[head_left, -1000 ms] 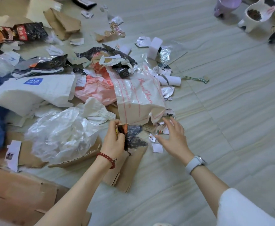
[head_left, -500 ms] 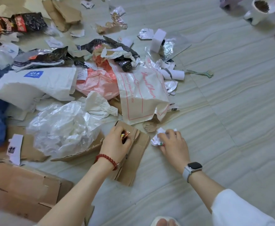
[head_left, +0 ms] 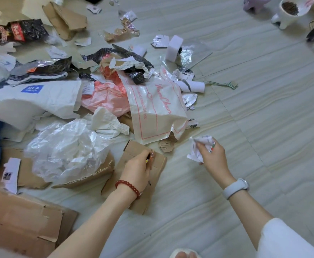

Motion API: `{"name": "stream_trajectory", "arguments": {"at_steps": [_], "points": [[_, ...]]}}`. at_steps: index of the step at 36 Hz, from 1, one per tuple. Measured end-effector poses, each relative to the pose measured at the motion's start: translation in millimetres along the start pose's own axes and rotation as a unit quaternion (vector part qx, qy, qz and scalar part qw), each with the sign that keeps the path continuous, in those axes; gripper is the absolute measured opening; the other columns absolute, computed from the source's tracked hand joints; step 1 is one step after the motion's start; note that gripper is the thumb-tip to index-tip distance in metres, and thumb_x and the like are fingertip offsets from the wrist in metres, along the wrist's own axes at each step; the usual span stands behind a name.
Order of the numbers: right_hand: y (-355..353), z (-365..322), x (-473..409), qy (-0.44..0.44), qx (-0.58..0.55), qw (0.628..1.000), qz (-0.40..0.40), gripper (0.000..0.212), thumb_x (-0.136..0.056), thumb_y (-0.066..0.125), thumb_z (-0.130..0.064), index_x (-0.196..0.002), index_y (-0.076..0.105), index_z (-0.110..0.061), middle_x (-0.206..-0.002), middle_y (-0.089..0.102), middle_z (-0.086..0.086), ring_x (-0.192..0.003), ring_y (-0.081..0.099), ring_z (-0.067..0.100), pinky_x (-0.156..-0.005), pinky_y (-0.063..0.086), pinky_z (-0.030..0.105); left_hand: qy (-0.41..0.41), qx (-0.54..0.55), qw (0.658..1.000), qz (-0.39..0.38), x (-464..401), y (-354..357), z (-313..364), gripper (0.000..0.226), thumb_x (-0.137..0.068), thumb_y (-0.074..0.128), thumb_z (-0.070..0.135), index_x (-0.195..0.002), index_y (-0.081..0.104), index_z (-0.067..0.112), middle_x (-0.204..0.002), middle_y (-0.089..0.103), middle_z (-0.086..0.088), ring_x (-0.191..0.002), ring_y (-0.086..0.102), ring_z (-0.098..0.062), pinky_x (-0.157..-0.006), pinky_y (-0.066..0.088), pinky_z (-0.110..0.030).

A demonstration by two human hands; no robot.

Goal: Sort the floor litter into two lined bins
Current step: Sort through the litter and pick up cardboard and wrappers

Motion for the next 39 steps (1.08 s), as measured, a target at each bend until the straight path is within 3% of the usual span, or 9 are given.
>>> {"name": "stream_trajectory", "arguments": {"at_steps": [5, 10, 13, 16, 20, 23, 30, 34, 39], "points": [[6, -34, -18, -0.008, -0.056, 0.998, 0.018, 0.014, -0.088, 0.059, -0.016, -0.081, 0.059, -0.028, -0.081, 0.061, -0.002, -0.076, 0.059, 0.020, -0.040, 0.046, 0.020, 0.008, -0.020, 0.993, 0.115, -20, -27, 12, 0.030, -0.093, 0.052, 0.018, -0.122, 0.054, 0.017, -0.101, 0.063, -0.003, -0.095, 0.059, -0.022, -0.080, 0.047, -0.034], [14, -45, -28, -0.014, -0.070, 0.997, 0.028, 0.009, -0.086, 0.062, -0.022, -0.080, 0.059, -0.028, -0.088, 0.064, 0.004, -0.085, 0.063, 0.027, -0.040, 0.046, 0.022, 0.099, -0.223, 0.960, 0.139, -70, -58, 35, 0.079, -0.070, 0.077, 0.012, -0.139, 0.039, 0.015, -0.083, 0.054, -0.012, -0.073, 0.048, -0.026, -0.051, 0.032, -0.031], [15, -44, -31, -0.009, -0.074, 0.997, 0.031, 0.011, -0.086, 0.063, -0.023, -0.079, 0.058, -0.030, -0.088, 0.063, 0.003, -0.085, 0.062, 0.027, -0.040, 0.046, 0.021, 0.129, -0.385, 0.904, 0.136, -95, -65, 38, 0.083, -0.041, 0.088, 0.004, -0.118, 0.059, 0.009, -0.065, 0.051, -0.011, -0.055, 0.050, -0.026, -0.046, 0.026, -0.026], [11, -40, -33, -0.009, -0.074, 0.996, 0.044, 0.008, -0.087, 0.061, -0.018, -0.084, 0.059, -0.026, -0.090, 0.064, 0.006, -0.086, 0.063, 0.029, -0.040, 0.046, 0.021, 0.160, -0.465, 0.859, 0.143, -106, -68, 39, 0.045, -0.033, 0.084, -0.007, -0.070, 0.063, 0.008, -0.057, 0.050, -0.009, -0.049, 0.050, -0.024, -0.042, 0.029, -0.024], [1, -37, -39, -0.020, -0.076, 0.995, 0.066, 0.007, -0.088, 0.059, -0.016, -0.092, 0.061, -0.022, -0.092, 0.065, 0.006, -0.090, 0.064, 0.030, -0.047, 0.050, 0.029, 0.214, -0.451, 0.854, 0.148, -108, -71, 48, 0.032, -0.039, 0.073, -0.015, -0.052, 0.056, 0.008, -0.053, 0.046, -0.008, -0.048, 0.046, -0.022, -0.044, 0.029, -0.024], [-5, -50, -38, -0.053, -0.081, 0.991, 0.089, 0.010, -0.089, 0.059, -0.016, -0.090, 0.061, -0.025, -0.090, 0.066, -0.001, -0.090, 0.064, 0.023, -0.074, 0.054, 0.040, 0.256, -0.396, 0.865, 0.172, -101, -77, 60, 0.024, -0.054, 0.070, -0.011, -0.060, 0.056, 0.007, -0.058, 0.047, -0.008, -0.050, 0.043, -0.022, -0.042, 0.027, -0.025], [-11, -126, -30, -0.144, -0.156, 0.967, 0.141, 0.007, -0.090, 0.058, -0.011, -0.093, 0.063, -0.015, -0.087, 0.063, -0.012, -0.080, 0.060, -0.006, -0.076, 0.047, 0.015, 0.325, -0.265, 0.873, 0.248, -74, -131, 113, 0.010, -0.077, 0.053, 0.014, -0.077, 0.060, 0.008, -0.095, 0.063, -0.008, -0.081, 0.054, -0.022, -0.044, 0.036, -0.022], [-10, -193, -21, -0.226, -0.167, 0.952, 0.121, 0.011, -0.090, 0.056, -0.006, -0.098, 0.062, -0.010, -0.089, 0.062, -0.013, -0.082, 0.059, -0.012, -0.072, 0.044, 0.005, 0.317, -0.185, 0.884, 0.289, -63, -184, 145, 0.014, -0.078, 0.046, 0.019, -0.077, 0.057, 0.010, -0.075, 0.062, 0.000, -0.077, 0.043, -0.014, -0.047, 0.045, -0.029], [9, -266, 8, -0.305, -0.182, 0.932, 0.068, 0.018, -0.091, 0.055, -0.007, -0.094, 0.060, -0.024, -0.092, 0.063, -0.016, -0.088, 0.060, -0.007, -0.079, 0.047, 0.011, 0.323, -0.179, 0.858, 0.357, -25, -261, 163, 0.015, -0.079, 0.048, 0.017, -0.078, 0.060, 0.008, -0.070, 0.061, 0.001, -0.071, 0.045, -0.016, -0.048, 0.044, -0.028]]}}
Point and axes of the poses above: each hand's wrist, its own x-axis away from the middle knuckle, its own y-axis out of the palm, z = x × y, the point moved 6 cm from there along -x, towards the middle knuckle
